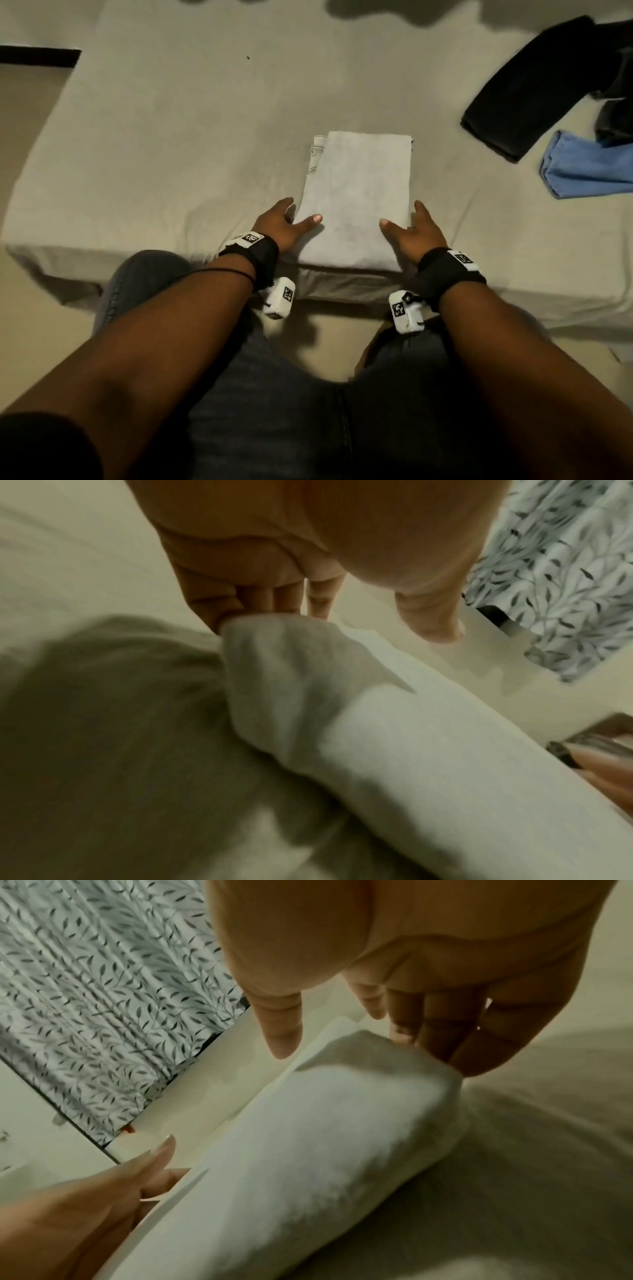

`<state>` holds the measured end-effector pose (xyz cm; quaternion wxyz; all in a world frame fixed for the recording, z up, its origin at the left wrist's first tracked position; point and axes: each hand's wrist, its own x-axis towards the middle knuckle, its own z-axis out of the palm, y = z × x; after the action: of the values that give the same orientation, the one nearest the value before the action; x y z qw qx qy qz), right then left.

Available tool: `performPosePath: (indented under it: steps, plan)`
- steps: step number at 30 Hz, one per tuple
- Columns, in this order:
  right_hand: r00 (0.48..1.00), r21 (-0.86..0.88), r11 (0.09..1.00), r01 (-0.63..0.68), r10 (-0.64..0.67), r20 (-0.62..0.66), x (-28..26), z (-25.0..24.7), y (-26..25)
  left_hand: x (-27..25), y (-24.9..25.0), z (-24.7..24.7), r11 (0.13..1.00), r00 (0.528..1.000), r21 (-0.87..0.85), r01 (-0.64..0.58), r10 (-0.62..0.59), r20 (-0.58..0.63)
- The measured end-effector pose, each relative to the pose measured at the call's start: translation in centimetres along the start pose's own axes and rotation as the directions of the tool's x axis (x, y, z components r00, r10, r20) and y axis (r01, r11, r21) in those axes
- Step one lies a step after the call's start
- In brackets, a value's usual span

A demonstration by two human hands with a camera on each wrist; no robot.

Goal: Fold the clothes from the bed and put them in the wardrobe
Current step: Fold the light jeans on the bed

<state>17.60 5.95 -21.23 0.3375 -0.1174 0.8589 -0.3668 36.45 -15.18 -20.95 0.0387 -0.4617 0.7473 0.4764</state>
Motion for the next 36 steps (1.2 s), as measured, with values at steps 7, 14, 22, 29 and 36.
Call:
performPosePath:
  steps: [7, 14, 22, 29, 36]
  plan:
    - [0.985, 0.103, 0.984, -0.144, 0.133, 0.107, 6.8, -0.2, 0.3, 2.8, 0.7, 2.5, 0.949, 0.991, 0.285, -0.132, 0.132, 0.02]
    - [0.909, 0.247, 0.908, -0.339, 0.248, 0.335, 7.6, -0.8, 0.0, 6.0, 4.8, 0.9, 0.933, 0.947, 0.293, 0.21, -0.269, 0.176]
    - [0.919, 0.405, 0.826, -0.393, 0.334, 0.21, -0.6, -6.0, -10.1, 0.8, 12.2, -4.3, 0.95, 0.922, -0.088, 0.299, -0.265, 0.281]
    - [0.962, 0.262, 0.936, -0.237, 0.19, 0.195, -8.1, -10.6, -28.0, -9.1, 19.4, -17.9, 0.927, 0.959, -0.258, 0.272, -0.239, 0.154]
    - [0.968, 0.266, 0.963, -0.045, -0.024, 0.251, -10.7, -7.2, -39.8, -11.9, 18.4, -29.7, 0.896, 0.988, -0.416, 0.155, -0.15, 0.045]
